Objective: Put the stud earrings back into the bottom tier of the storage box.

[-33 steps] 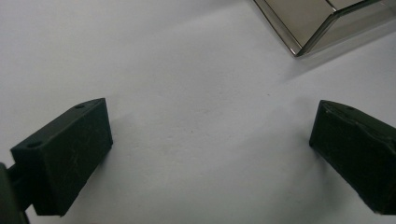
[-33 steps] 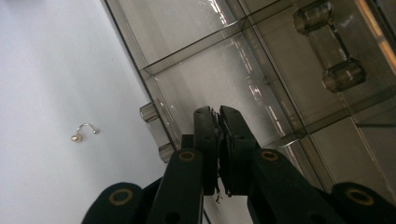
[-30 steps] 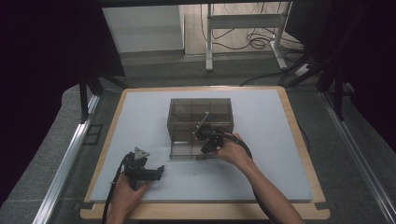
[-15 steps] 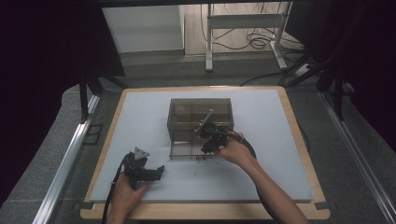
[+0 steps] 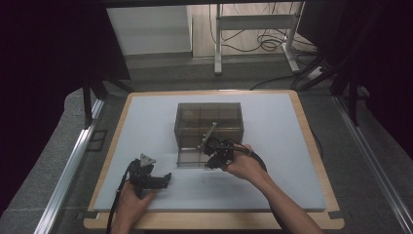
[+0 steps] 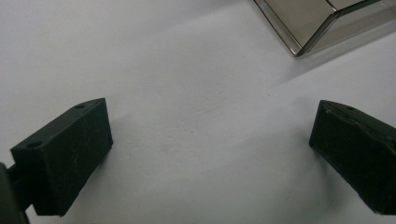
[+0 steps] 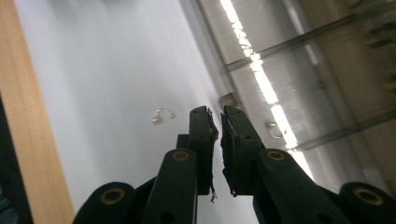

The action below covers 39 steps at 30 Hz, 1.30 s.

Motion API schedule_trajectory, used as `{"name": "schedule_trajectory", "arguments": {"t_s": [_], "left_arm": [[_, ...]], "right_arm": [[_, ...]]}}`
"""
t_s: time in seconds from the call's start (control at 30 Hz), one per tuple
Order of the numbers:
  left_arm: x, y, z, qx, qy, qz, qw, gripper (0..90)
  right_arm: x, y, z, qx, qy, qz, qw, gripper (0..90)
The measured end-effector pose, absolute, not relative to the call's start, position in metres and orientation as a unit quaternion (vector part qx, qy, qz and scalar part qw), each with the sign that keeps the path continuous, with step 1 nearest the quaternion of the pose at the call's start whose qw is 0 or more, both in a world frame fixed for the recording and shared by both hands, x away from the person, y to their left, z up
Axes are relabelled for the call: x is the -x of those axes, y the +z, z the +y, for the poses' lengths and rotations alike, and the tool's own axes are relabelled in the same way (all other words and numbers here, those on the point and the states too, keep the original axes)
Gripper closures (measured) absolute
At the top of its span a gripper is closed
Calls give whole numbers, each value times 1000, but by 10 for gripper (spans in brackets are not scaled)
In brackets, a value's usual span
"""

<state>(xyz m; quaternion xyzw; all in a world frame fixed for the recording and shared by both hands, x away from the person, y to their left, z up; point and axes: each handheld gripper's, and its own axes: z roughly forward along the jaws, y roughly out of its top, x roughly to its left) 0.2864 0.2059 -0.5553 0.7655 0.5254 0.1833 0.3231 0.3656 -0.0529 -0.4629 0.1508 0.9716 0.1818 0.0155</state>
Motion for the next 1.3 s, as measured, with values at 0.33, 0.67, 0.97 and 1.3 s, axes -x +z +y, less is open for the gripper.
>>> {"name": "schedule_trajectory", "arguments": {"t_s": [0.33, 0.67, 0.97, 1.3], "left_arm": [[-286, -555, 206, -766, 183, 525, 323, 0], [-286, -555, 206, -766, 183, 525, 323, 0], [-286, -555, 206, -766, 183, 526, 323, 0], [-286, -555, 206, -766, 183, 525, 322, 0]], "right_arm": [[-350, -483, -42, -123, 167, 978, -5, 833], [-342, -497, -31, -98, 151, 983, -16, 837], [-342, -504, -22, -90, 137, 986, -15, 822], [-342, -503, -17, -98, 117, 988, -10, 851]]}}
